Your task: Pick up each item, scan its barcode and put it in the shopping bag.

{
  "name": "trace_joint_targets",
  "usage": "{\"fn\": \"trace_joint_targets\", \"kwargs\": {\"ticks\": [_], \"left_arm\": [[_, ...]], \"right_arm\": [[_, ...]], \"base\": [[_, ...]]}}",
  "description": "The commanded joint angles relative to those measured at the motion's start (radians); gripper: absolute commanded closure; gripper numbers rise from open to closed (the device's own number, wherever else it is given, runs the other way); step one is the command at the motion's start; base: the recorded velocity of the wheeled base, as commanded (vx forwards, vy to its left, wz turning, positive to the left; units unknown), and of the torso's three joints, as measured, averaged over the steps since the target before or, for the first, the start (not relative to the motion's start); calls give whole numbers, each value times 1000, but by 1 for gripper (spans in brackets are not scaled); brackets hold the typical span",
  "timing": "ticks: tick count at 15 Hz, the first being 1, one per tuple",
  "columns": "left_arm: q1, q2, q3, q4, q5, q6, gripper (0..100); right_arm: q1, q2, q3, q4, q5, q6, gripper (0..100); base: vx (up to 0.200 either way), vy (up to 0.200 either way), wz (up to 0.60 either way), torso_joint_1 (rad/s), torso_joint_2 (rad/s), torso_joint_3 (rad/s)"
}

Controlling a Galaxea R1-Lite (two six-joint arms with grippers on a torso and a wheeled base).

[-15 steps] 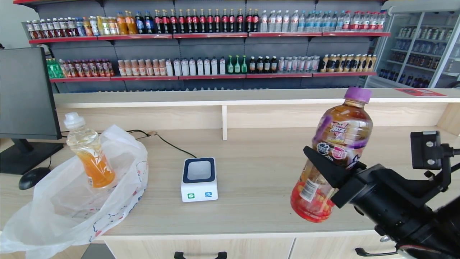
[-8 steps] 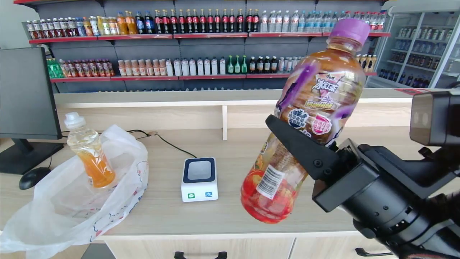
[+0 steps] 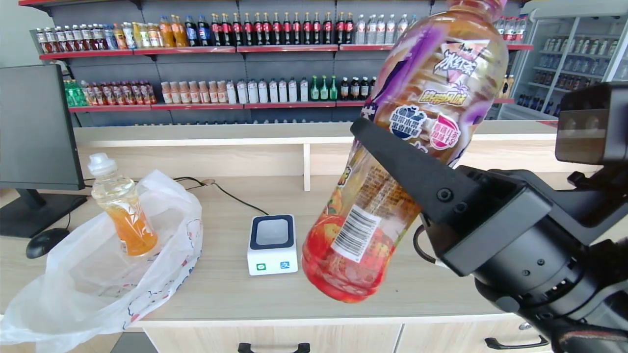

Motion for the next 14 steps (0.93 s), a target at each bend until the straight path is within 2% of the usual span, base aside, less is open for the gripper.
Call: {"fn": "trace_joint_targets", "kwargs": {"ticks": [1, 4, 14], "left_arm": [[0, 0, 0, 0, 0, 0, 0], [0, 0, 0, 0, 0, 0, 0], [0, 0, 0, 0, 0, 0, 0]], "right_arm": [[3, -31, 5, -1, 41, 15, 100], [2, -47, 31, -1, 123, 22, 100], [3, -41, 57, -1, 125, 61, 100]], "base": [[0, 0, 0, 0, 0, 0], [0, 0, 0, 0, 0, 0], [0, 0, 0, 0, 0, 0]]}}
